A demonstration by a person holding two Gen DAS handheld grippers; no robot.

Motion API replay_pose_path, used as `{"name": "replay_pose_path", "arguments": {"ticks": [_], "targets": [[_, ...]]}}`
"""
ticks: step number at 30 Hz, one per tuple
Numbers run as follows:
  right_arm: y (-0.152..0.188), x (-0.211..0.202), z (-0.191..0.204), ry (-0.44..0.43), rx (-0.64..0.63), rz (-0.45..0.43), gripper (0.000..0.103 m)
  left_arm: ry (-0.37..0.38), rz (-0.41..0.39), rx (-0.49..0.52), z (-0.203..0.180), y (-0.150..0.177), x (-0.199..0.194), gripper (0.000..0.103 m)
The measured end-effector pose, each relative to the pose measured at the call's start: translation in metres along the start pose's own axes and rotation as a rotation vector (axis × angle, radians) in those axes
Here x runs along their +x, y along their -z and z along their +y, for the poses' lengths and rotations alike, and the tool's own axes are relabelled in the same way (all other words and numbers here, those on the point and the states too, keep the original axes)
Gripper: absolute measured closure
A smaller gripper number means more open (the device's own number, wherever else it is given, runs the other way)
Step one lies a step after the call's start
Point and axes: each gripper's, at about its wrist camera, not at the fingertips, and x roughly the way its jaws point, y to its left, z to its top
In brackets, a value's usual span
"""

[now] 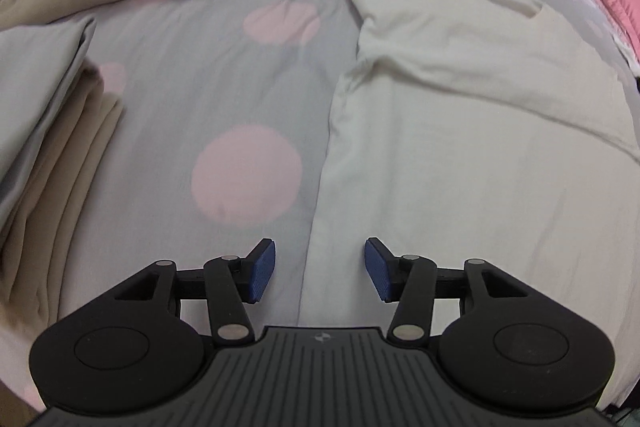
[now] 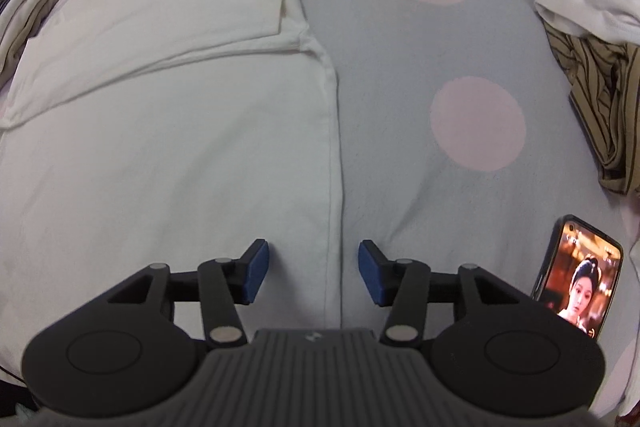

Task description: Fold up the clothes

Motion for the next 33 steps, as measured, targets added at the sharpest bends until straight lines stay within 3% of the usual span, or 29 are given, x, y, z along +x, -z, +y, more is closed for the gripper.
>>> {"name": "replay_pose_path", "arguments": {"ticks": [3, 5, 6, 8, 9, 10, 11, 14, 23, 28, 33], "targets": [[0.015, -0.001, 0.008, -0.006, -0.016, 0.015, 0.049, 0.0, 0.075, -0.023, 0.0, 0.019, 0.003, 0.058], [0.026, -0.002, 0.012, -0.016, -0.015, 0.03, 0.052, 0.007, 0.075, -0.025, -0.003, 0.027, 0.002, 0.061], [0.031, -0.003, 0.014, -0.017, -0.019, 0.03, 0.054, 0.008, 0.068, -0.018, -0.005, 0.03, 0.001, 0.067], [0.037, -0.006, 0.017, -0.008, -0.03, 0.018, 0.07, 0.005, 0.056, -0.01, -0.008, 0.033, -0.003, 0.081], [0.039, -0.008, 0.018, -0.005, -0.032, 0.009, 0.079, 0.004, 0.05, -0.008, -0.01, 0.034, -0.005, 0.097], [0.04, -0.012, 0.019, -0.004, -0.029, -0.003, 0.096, 0.012, 0.043, -0.009, -0.011, 0.035, -0.008, 0.101], [0.042, -0.015, 0.019, -0.004, -0.025, -0.016, 0.099, 0.018, 0.035, -0.009, -0.012, 0.035, -0.011, 0.101], [0.044, -0.028, 0.02, -0.002, -0.021, -0.054, 0.1, 0.013, -0.011, 0.003, -0.016, 0.038, -0.026, 0.101], [0.021, -0.073, 0.01, -0.049, 0.006, -0.154, 0.1, 0.132, -0.153, -0.128, 0.006, 0.021, -0.077, 0.101], [-0.021, -0.095, 0.007, -0.057, -0.011, -0.24, 0.1, 0.165, -0.229, -0.107, 0.006, -0.02, -0.085, 0.101], [-0.071, -0.073, 0.016, -0.021, -0.047, -0.268, 0.1, 0.107, -0.257, -0.046, -0.01, -0.064, -0.06, 0.101]]}}
